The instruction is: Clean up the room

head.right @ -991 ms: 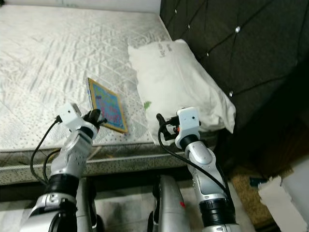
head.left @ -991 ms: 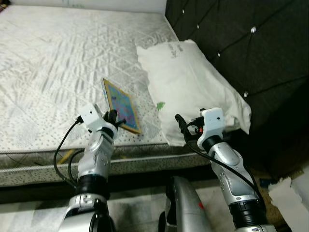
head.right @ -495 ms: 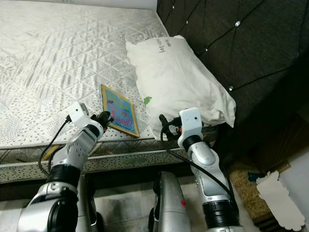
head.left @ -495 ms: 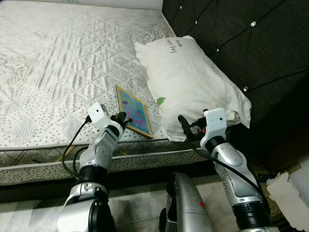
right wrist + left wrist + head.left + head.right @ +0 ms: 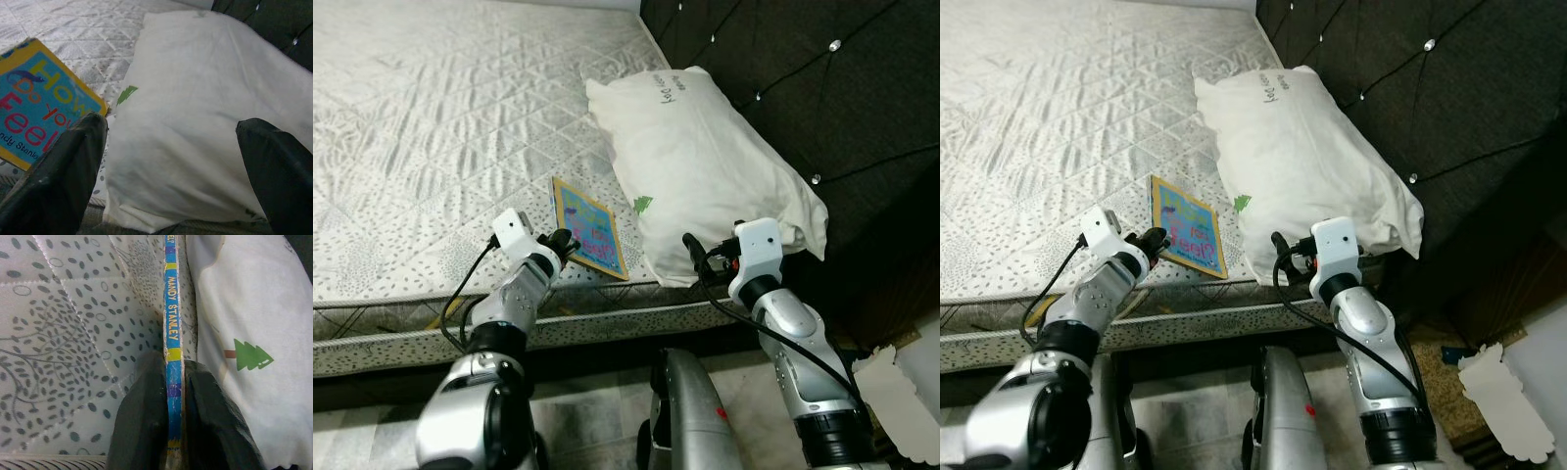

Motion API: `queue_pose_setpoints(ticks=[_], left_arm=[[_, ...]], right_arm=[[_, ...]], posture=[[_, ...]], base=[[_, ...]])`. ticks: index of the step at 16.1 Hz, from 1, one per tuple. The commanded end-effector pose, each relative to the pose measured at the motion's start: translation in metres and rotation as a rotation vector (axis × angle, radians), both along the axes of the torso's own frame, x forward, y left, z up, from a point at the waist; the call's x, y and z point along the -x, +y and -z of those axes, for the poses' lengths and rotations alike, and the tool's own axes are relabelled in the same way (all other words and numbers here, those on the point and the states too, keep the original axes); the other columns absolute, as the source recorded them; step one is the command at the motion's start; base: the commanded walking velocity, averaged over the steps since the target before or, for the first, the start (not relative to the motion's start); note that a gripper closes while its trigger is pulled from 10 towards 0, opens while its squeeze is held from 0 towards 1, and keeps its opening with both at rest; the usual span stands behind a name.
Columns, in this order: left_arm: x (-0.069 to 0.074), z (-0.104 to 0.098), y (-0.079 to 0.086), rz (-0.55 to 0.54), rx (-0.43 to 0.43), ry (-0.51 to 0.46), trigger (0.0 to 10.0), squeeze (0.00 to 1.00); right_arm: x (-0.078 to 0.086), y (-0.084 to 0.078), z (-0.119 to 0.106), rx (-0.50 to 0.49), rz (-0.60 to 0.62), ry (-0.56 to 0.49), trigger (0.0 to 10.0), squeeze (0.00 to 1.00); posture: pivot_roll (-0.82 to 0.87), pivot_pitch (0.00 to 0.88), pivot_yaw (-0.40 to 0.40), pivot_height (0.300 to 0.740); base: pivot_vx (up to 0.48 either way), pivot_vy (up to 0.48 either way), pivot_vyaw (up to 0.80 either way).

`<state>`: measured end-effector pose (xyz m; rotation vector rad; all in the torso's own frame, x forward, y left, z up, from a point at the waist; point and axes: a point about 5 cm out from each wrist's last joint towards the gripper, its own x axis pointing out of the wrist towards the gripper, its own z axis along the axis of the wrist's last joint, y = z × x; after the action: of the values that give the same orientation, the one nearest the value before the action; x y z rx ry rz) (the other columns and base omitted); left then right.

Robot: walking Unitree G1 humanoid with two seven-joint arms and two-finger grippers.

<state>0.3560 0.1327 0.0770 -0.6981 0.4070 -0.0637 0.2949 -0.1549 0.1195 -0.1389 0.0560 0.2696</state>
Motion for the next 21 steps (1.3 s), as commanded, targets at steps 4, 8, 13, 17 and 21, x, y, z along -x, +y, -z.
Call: queue_pose_setpoints(ticks=[4, 8, 13, 17, 21], left_arm=[[-0.002, 0.002, -0.006, 0.078, -0.002, 0.023, 10.0, 0.53], [-0.004, 0.003, -0.001, 0.125, -0.036, 0.035, 10.0, 1.0], [-0.006, 0.004, 0.028, 0.025, -0.142, 0.039, 10.0, 1.0], [-0.007, 0.002, 0.051, -0.057, -0.23, 0.039, 10.0, 1.0], [-0.007, 0.0, 0.056, -0.08, -0.278, 0.029, 10.0, 1.0]], right_arm=[[0.002, -0.008, -0.004, 0.027, -0.002, -0.004, 10.0, 0.0], [0.003, -0.006, -0.006, 0.028, -0.017, -0.005, 10.0, 0.0], [0.003, -0.004, -0.005, 0.027, -0.017, -0.002, 10.0, 0.0], [0.001, -0.004, -0.004, 0.025, -0.012, -0.001, 10.0, 0.0], [-0.001, -0.003, -0.005, 0.021, -0.006, -0.005, 10.0, 0.0]], posture=[[-0.26, 0.065, -0.158, 0.538], [-0.27, 0.052, -0.159, 0.538], [-0.26, 0.044, -0.15, 0.538], [-0.26, 0.039, -0.143, 0.538], [-0.25, 0.041, -0.141, 0.538]], base=[[0.0, 0.0, 0.0], [0.0, 0.0, 0.0], [0.0, 0.0, 0.0], [0.0, 0.0, 0.0], [0.0, 0.0, 0.0]])
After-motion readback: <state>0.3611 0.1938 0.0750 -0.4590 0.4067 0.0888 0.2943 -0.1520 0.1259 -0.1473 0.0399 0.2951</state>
